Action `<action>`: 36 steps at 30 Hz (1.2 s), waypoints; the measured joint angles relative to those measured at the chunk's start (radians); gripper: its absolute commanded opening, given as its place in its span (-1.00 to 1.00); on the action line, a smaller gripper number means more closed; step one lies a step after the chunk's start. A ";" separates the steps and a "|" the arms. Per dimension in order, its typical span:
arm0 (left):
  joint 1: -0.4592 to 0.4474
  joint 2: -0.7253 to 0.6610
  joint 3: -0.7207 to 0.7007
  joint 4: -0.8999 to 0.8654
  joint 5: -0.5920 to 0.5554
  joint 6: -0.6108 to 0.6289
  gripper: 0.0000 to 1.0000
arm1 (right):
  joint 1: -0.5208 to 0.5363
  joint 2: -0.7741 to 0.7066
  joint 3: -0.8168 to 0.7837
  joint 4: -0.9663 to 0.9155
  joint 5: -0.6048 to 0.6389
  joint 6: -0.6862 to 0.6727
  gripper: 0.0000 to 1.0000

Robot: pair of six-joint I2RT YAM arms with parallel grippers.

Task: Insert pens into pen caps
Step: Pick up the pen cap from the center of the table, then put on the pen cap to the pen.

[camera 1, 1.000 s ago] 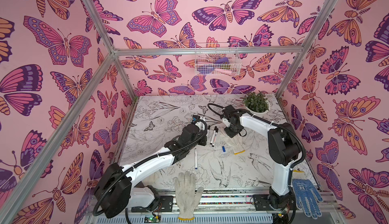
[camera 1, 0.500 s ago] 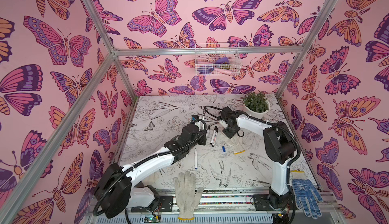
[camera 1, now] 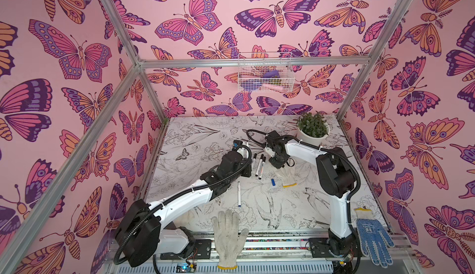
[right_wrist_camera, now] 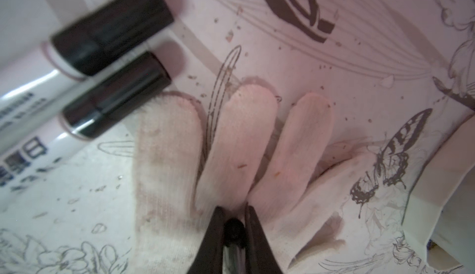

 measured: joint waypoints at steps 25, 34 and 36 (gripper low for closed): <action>-0.034 0.208 0.126 -0.003 0.323 0.168 -1.00 | -0.192 -0.701 -0.443 0.476 -0.521 0.768 -1.00; -0.058 0.226 0.155 -0.002 0.349 0.195 -1.00 | -0.187 -0.751 -0.652 0.914 -0.643 1.027 -1.00; -0.060 0.226 0.155 -0.003 0.349 0.195 -1.00 | -0.187 -0.756 -0.657 0.957 -0.653 1.050 -1.00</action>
